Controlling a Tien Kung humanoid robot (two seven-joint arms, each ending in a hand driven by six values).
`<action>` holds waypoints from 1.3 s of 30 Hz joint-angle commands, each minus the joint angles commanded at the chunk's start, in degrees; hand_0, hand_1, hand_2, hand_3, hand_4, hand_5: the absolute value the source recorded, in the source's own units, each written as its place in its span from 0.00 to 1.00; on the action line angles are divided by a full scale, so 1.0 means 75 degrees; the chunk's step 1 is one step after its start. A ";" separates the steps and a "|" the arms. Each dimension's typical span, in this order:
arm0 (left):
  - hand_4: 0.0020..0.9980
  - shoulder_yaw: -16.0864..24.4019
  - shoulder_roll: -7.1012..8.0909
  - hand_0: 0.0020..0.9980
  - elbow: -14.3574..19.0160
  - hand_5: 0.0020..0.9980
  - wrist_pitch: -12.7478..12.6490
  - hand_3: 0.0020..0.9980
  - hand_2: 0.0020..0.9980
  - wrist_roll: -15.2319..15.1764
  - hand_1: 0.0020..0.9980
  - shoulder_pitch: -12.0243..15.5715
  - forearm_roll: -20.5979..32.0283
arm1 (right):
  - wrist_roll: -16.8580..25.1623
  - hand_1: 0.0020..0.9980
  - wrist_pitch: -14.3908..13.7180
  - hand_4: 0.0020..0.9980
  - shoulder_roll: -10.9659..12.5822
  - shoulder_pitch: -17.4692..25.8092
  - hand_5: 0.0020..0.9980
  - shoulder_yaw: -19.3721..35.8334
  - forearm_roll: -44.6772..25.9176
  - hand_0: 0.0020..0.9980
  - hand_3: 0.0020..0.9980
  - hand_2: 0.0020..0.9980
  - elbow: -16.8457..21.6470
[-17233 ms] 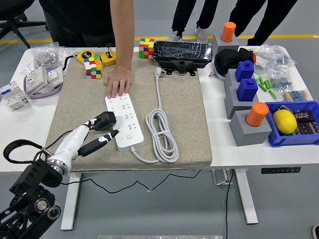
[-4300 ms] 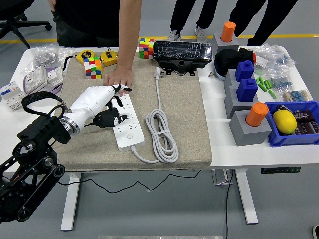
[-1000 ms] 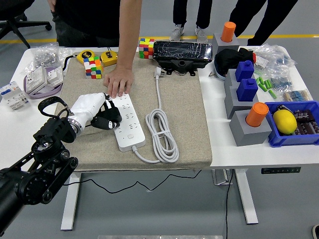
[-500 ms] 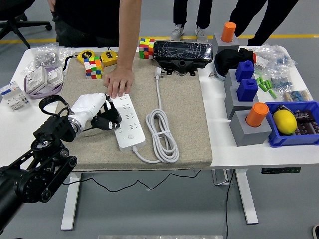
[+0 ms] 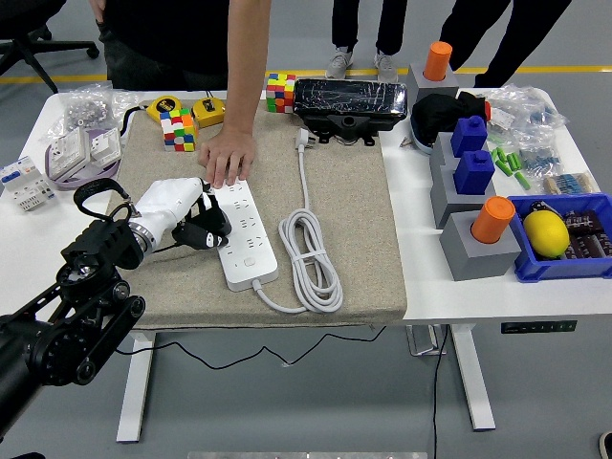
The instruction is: Pick up the plug,place it near the board,insert it into the board,press the button
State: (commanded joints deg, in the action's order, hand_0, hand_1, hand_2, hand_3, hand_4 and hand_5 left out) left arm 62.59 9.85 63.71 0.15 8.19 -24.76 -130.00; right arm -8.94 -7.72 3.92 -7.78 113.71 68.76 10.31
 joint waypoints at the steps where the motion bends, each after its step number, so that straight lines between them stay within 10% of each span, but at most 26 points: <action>1: 0.70 0.0004 0.0031 0.24 0.0018 0.08 0.0007 0.31 0.17 -0.0003 0.05 -0.0026 0.0000 | -0.0004 0.69 -0.0003 1.00 0.0001 0.0004 1.00 0.0002 -0.0001 0.79 0.76 0.71 0.0000; 13: 0.69 0.0111 0.0401 0.24 0.0712 0.10 0.0207 0.30 0.16 0.0026 0.05 -0.0205 0.0000 | -0.0009 0.69 -0.0022 1.00 -0.0008 0.0054 1.00 0.0020 0.0018 0.79 0.76 0.71 0.0000; 39: 0.70 -0.0013 0.0439 0.24 0.0900 0.11 0.0330 0.30 0.15 0.0068 0.05 -0.0291 0.0000 | -0.0036 0.69 -0.0074 1.00 0.0009 0.0063 1.00 0.0019 0.0012 0.79 0.76 0.71 0.0000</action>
State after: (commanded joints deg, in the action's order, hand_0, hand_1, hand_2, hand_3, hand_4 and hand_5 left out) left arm 62.50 13.14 70.46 2.63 8.70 -26.94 -130.00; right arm -9.22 -8.27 3.99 -7.31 113.86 68.85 10.31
